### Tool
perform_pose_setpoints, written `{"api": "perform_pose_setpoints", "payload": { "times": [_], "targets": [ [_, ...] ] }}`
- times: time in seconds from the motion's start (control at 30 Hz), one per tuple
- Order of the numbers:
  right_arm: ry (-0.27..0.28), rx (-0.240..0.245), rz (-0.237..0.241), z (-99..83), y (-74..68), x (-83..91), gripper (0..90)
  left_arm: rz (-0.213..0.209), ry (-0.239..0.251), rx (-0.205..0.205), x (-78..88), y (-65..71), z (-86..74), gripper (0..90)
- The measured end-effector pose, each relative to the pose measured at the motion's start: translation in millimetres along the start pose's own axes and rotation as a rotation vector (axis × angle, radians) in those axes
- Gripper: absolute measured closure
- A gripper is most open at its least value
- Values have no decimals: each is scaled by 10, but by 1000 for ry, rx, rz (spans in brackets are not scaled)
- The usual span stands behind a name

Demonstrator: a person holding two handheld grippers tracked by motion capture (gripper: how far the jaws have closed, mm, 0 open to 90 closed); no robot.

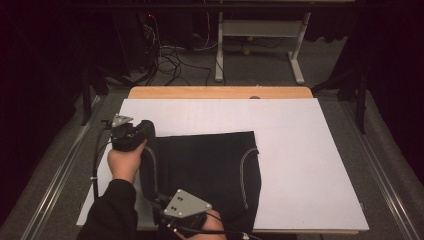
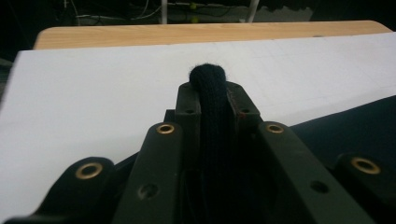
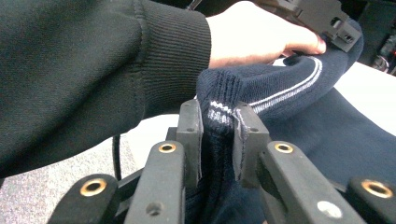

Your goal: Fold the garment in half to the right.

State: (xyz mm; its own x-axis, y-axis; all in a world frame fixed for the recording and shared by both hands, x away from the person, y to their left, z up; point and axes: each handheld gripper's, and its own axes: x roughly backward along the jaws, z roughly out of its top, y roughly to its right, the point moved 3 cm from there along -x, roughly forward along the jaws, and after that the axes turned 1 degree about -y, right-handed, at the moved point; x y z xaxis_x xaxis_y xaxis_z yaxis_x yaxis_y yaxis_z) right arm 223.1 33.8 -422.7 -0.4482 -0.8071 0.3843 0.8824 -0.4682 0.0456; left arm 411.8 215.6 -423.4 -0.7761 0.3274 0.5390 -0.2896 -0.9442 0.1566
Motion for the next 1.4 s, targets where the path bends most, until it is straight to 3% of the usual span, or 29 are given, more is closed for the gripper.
{"api": "perform_pose_setpoints", "payload": {
  "times": [0.3, 0.6, 0.77, 1.07, 1.13, 1.4],
  "targets": [
    [-27, -29, -57, -288, 257, 396, 762, -17, -14, -56, -276, 563, 82, 740],
    [-44, -67, -116, -555, 434, 698, 763, -56, -26, -92, -439, 904, 123, 739],
    [-57, -76, -134, -656, 493, 805, 763, -88, -23, -93, -514, 1051, 139, 740],
    [-70, -91, -171, -765, 578, 963, 762, -105, -17, -95, -574, 1236, 176, 740],
    [-76, -93, -176, -786, 593, 1000, 762, -104, -26, -115, -578, 1258, 178, 740],
    [-73, -112, -201, -877, 661, 1129, 760, -126, -35, -107, -649, 1360, 173, 739]
  ]
}}
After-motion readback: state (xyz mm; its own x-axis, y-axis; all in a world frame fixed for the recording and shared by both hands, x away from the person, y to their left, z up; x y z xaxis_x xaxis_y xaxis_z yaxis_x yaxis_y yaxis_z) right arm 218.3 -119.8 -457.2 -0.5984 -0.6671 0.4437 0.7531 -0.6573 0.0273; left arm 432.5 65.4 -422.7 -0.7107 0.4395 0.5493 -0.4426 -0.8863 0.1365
